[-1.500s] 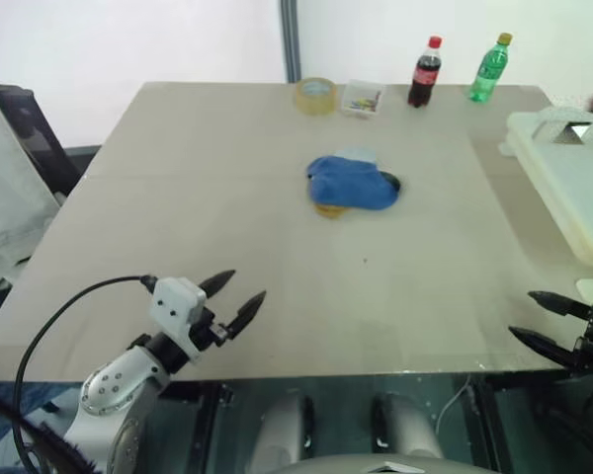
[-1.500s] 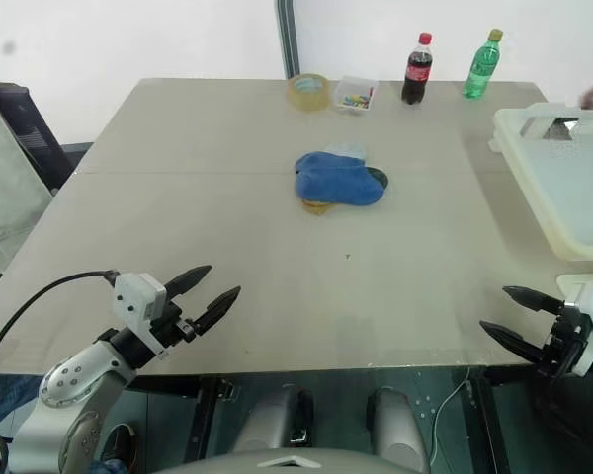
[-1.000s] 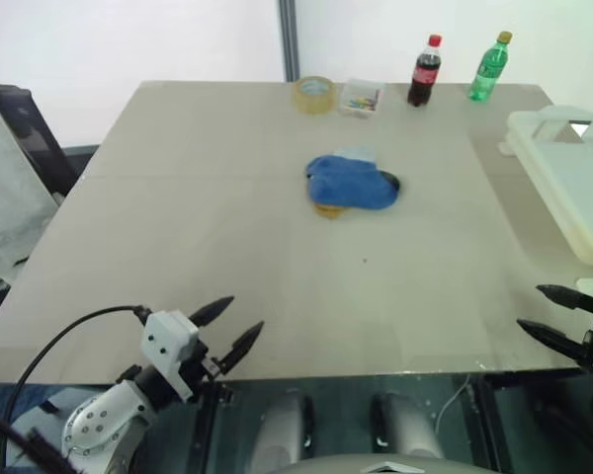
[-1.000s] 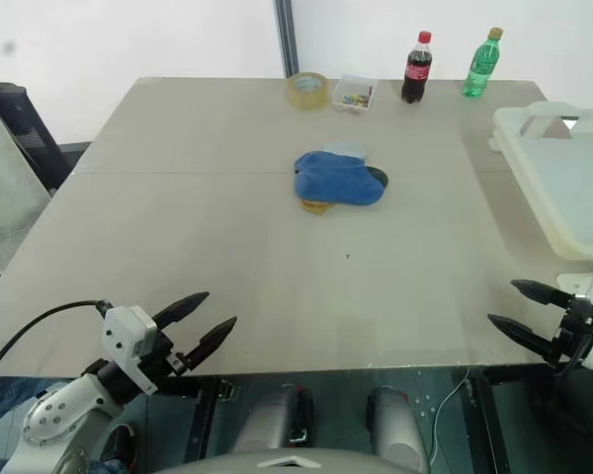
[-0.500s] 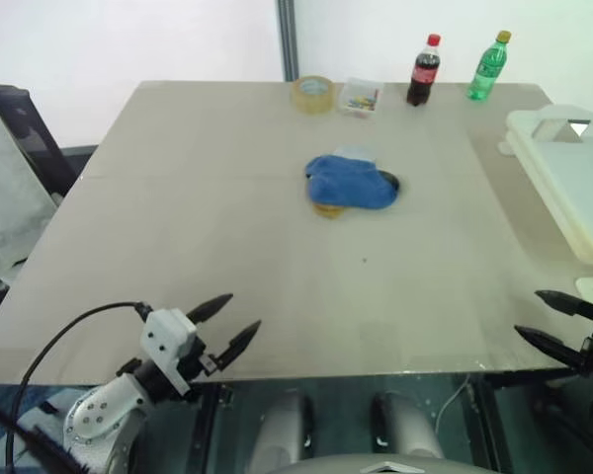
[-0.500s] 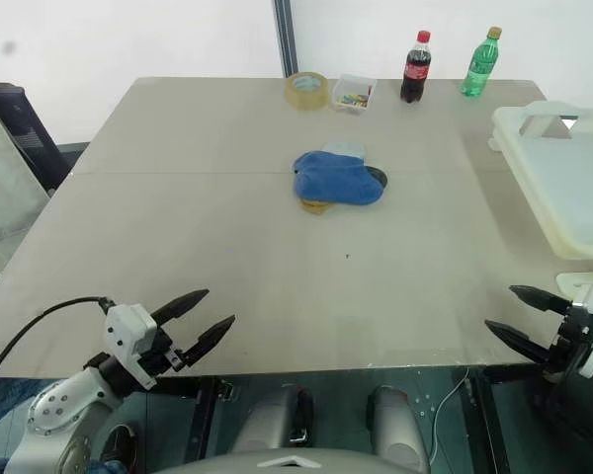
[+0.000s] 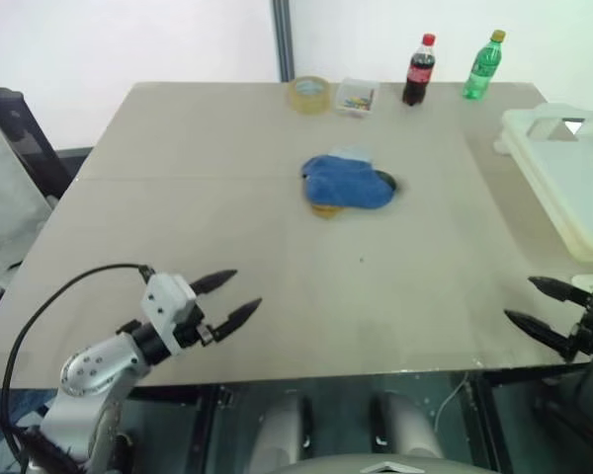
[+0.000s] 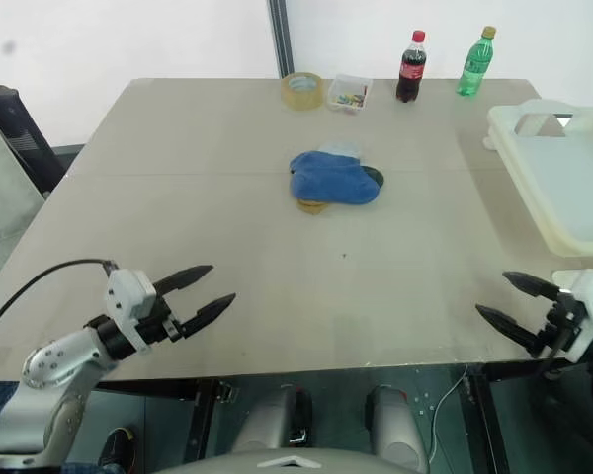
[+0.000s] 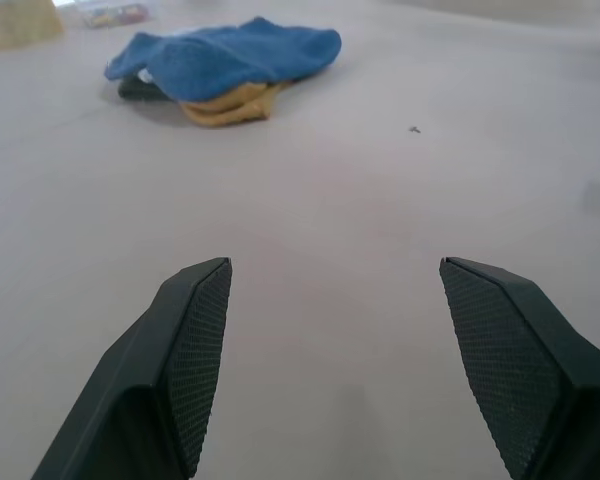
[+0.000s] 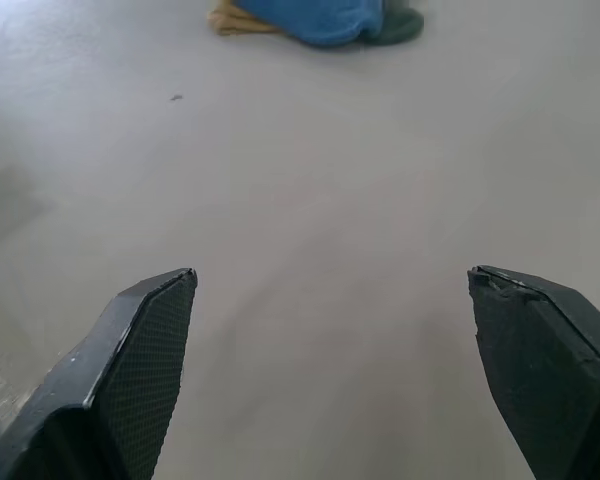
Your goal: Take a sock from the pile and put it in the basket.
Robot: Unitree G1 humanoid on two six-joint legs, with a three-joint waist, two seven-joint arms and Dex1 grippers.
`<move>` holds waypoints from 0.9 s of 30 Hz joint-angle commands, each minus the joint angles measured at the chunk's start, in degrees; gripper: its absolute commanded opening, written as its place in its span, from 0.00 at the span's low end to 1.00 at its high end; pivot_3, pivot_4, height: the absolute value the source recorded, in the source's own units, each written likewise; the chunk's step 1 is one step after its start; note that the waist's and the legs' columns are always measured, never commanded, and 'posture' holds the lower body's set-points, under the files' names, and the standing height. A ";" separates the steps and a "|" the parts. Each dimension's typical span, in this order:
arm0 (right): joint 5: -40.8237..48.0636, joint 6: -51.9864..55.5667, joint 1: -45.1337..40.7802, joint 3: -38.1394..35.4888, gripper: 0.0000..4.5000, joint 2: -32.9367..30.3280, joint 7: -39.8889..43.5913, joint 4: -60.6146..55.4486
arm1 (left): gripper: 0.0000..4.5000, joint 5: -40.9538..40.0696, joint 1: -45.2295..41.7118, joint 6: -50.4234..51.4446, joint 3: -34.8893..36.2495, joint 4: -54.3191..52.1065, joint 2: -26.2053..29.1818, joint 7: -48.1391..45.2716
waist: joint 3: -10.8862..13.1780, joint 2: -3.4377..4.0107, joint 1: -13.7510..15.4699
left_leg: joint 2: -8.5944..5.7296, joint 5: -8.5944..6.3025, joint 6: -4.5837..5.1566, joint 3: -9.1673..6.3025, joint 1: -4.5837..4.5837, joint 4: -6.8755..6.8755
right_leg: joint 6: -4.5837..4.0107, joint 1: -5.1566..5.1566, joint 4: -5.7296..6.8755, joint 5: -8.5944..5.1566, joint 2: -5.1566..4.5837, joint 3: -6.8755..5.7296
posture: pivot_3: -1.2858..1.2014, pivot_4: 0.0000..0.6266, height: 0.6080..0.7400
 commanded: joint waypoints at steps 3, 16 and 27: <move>-7.69 6.30 -17.44 12.21 0.99 7.28 -14.75 -0.88 | 0.79 -4.37 -6.18 0.61 3.49 3.57 5.97 -7.70 | 0.00 0.02 -0.75 | -0.03 0.02 -0.03 0.05 -0.02 -0.02 | -0.02 -0.01 0.04 0.01 0.00 0.01 | 0.52 0.24 1.00; -11.54 22.36 -55.10 17.79 0.99 24.19 -26.64 38.68 | 0.79 -10.01 -5.37 7.30 6.97 -2.39 7.36 -8.02 | 0.13 -0.01 -1.22 | -0.09 0.17 -0.27 0.28 -0.20 -0.19 | -0.02 -0.14 -0.01 0.03 -0.02 0.03 | 0.52 0.24 1.00; -9.67 21.58 -63.82 12.30 0.54 27.91 -26.40 51.50 | 0.79 -10.93 -2.54 9.87 8.28 -6.26 7.41 -6.45 | 0.14 0.01 -1.68 | -0.08 0.13 -0.20 0.27 -0.14 -0.19 | -0.02 -0.14 0.07 0.04 0.02 0.03 | 0.52 0.24 1.00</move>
